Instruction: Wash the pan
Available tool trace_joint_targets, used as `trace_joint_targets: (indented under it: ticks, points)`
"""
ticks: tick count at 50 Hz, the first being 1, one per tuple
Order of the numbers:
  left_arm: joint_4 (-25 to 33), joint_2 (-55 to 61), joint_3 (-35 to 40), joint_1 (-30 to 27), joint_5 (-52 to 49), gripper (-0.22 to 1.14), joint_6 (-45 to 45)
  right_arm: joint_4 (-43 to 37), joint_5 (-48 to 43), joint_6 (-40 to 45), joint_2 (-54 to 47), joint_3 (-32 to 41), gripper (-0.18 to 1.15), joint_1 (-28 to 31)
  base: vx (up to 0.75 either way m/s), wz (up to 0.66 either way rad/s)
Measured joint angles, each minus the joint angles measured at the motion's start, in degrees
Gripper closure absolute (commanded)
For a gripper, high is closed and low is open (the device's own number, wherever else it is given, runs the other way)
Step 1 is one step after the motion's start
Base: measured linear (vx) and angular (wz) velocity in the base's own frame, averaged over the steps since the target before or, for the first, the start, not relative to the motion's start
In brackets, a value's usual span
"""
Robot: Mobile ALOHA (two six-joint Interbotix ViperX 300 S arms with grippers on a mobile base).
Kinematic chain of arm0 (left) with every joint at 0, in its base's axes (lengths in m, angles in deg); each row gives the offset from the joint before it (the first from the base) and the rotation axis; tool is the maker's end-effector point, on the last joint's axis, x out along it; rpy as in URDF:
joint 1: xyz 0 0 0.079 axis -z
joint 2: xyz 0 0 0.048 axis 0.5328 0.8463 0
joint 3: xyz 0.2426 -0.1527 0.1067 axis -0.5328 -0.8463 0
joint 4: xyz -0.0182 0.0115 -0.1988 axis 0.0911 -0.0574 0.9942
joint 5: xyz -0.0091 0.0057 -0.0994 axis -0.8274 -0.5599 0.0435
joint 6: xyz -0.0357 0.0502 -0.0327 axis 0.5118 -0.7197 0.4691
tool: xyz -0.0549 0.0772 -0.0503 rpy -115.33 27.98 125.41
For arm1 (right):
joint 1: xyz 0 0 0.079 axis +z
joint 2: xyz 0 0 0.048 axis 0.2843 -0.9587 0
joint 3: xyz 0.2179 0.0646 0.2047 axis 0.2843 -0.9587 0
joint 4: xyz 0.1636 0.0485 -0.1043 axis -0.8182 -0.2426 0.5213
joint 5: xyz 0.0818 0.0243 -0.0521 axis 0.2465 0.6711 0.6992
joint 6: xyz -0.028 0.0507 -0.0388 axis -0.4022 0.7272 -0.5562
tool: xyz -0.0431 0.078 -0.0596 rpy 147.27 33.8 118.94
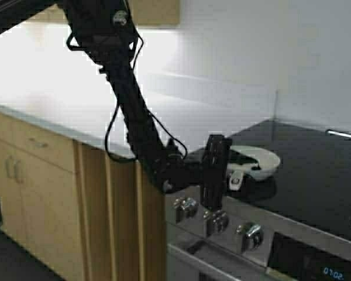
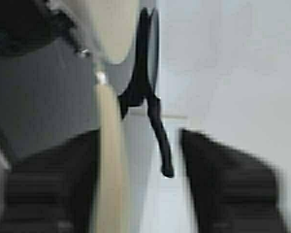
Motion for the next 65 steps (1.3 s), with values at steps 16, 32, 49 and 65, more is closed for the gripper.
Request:
trace_joint_targets:
  ticks: [16, 32, 49, 65]
  points:
    - [0.70, 0.97, 0.18, 0.26, 3.78, 0.84, 2.90, 0.00, 0.00, 0.00, 0.00, 0.00, 0.92, 0.00, 0.00, 0.00]
    - [0.79, 0.53, -2.02, 0.18, 8.79, 0.89, 2.90, 0.00, 0.00, 0.00, 0.00, -0.35, 0.92, 0.00, 0.00, 0.01]
    - [0.70, -9.76, -14.41, 0.44, 16.79, 0.89, -0.62, 0.00, -0.09, 0.09, 0.00, -0.44, 0.92, -0.09, 0.03, 0.11]
    - [1.23, -17.58, -28.39, 0.35, 23.38, 0.89, -5.36, 0.09, -0.09, 0.09, 0.09, -0.79, 0.92, 0.00, 0.07, 0.41]
